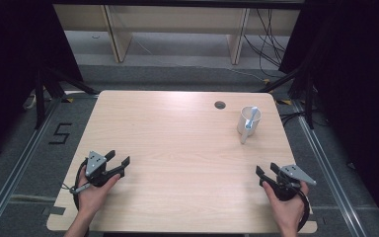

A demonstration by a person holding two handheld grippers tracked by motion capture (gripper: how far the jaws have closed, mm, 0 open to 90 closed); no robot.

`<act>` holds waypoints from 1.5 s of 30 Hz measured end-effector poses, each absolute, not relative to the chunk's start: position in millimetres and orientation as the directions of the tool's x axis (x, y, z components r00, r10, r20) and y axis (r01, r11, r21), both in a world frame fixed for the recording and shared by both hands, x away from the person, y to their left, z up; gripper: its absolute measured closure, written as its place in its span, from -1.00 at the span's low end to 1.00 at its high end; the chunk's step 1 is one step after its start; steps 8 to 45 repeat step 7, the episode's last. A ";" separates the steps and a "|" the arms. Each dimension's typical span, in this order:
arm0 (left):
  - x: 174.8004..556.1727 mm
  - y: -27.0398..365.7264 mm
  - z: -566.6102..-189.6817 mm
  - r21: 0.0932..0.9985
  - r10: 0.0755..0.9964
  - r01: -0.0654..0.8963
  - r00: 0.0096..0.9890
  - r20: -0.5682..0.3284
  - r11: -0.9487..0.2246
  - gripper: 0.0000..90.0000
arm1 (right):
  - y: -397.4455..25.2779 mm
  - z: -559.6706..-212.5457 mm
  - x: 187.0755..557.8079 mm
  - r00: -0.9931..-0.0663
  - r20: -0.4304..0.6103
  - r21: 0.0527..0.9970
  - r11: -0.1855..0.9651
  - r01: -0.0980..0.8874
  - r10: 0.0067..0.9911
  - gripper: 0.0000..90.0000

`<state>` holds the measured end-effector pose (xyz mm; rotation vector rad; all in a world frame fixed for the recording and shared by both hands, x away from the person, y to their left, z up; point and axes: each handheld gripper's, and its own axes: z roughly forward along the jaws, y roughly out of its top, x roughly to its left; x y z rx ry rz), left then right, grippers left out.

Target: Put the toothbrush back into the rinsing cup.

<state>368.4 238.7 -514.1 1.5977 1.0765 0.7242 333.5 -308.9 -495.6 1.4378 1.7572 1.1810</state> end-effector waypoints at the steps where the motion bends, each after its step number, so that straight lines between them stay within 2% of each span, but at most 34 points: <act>1: 368.1 238.8 -514.0 0.956 0.908 0.284 0.416 -0.060 -0.068 -0.24 | -309.5 -496.8 333.0 -0.257 0.073 0.895 0.051 0.444 0.964 -0.09; 2: 366.7 239.2 -513.2 0.953 0.912 0.293 0.408 -0.054 -0.075 -0.24 | -309.1 -498.4 332.4 -0.256 0.063 0.898 0.058 0.437 0.965 -0.09; 3: 366.7 239.3 -513.4 0.954 0.911 0.292 0.409 -0.054 -0.074 -0.24 | -305.3 -500.0 330.1 -0.236 0.099 0.897 0.016 0.441 0.967 -0.09; 5: 366.6 239.9 -513.9 0.952 0.911 0.295 0.409 -0.052 -0.078 -0.24 | -307.4 -502.1 329.9 -0.254 0.051 0.900 0.065 0.430 0.966 -0.10; 6: 368.0 240.1 -515.2 0.956 0.908 0.283 0.416 -0.053 -0.074 -0.24 | -303.3 -502.8 327.0 -0.232 0.094 0.895 0.020 0.446 0.968 -0.10; 7: 367.4 240.3 -515.4 0.954 0.910 0.291 0.412 -0.056 -0.073 -0.24 | -305.2 -505.1 328.9 -0.240 0.045 0.905 0.062 0.422 0.970 -0.10; 45: 367.4 240.3 -515.4 0.954 0.910 0.291 0.412 -0.056 -0.073 -0.24 | -305.2 -505.1 328.9 -0.240 0.045 0.905 0.062 0.422 0.970 -0.10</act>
